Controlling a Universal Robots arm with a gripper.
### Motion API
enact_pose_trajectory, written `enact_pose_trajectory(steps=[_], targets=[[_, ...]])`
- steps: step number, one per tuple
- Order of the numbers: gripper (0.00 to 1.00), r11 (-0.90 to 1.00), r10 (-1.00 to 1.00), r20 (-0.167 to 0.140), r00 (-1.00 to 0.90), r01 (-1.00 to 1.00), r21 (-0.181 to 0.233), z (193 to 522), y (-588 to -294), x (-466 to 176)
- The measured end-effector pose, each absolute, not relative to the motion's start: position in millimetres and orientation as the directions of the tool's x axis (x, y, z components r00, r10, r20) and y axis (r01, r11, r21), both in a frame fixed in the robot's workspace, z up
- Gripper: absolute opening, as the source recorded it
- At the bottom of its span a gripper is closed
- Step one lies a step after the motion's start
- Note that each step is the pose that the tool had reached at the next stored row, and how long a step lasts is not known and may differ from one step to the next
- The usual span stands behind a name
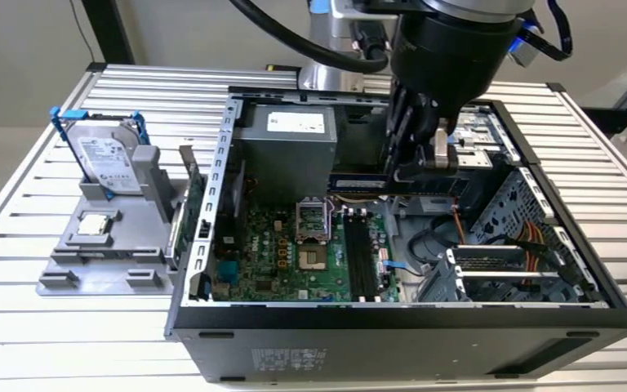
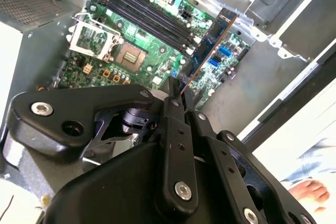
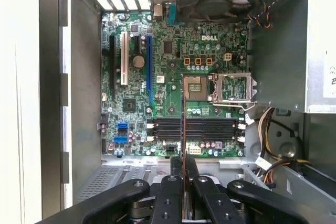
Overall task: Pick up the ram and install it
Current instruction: 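Pick up the ram and move it above insertion slot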
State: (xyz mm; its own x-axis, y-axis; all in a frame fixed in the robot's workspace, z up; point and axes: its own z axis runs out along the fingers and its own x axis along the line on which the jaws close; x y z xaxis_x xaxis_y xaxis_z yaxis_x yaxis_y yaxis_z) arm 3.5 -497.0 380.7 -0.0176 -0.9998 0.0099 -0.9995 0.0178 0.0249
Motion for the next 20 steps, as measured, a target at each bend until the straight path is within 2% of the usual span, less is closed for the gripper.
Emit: enact_pose_trajectory(steps=[20], targets=[[0.0,0.018,-1.0,0.01,-0.018,-1.0,0.025,381,-497,21]])
